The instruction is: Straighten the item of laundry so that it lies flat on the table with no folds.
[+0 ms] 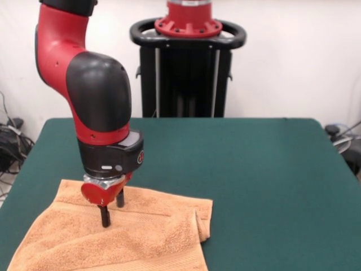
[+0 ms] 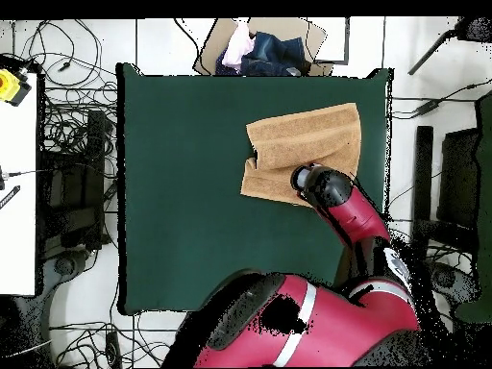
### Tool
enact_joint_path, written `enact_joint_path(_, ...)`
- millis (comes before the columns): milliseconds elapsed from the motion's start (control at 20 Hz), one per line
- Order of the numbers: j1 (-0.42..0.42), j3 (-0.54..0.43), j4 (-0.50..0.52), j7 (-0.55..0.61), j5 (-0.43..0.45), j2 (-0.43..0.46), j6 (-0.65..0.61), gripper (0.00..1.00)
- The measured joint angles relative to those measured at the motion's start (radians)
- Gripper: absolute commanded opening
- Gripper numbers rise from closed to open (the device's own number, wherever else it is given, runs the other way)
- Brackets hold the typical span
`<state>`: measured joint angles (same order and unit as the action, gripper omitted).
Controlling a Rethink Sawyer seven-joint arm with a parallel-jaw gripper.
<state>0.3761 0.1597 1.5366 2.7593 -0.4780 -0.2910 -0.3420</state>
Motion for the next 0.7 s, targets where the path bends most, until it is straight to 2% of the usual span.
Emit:
enact_joint_path(400,0.003,-0.001,-0.001,0.0,0.0,0.0,-0.021,1.0)
enact_joint_path(600,0.003,-0.002,-0.006,0.0,0.0,0.0,-0.082,1.0)
enact_joint_path(700,0.002,-0.002,-0.011,0.0,0.0,0.0,-0.165,1.0)
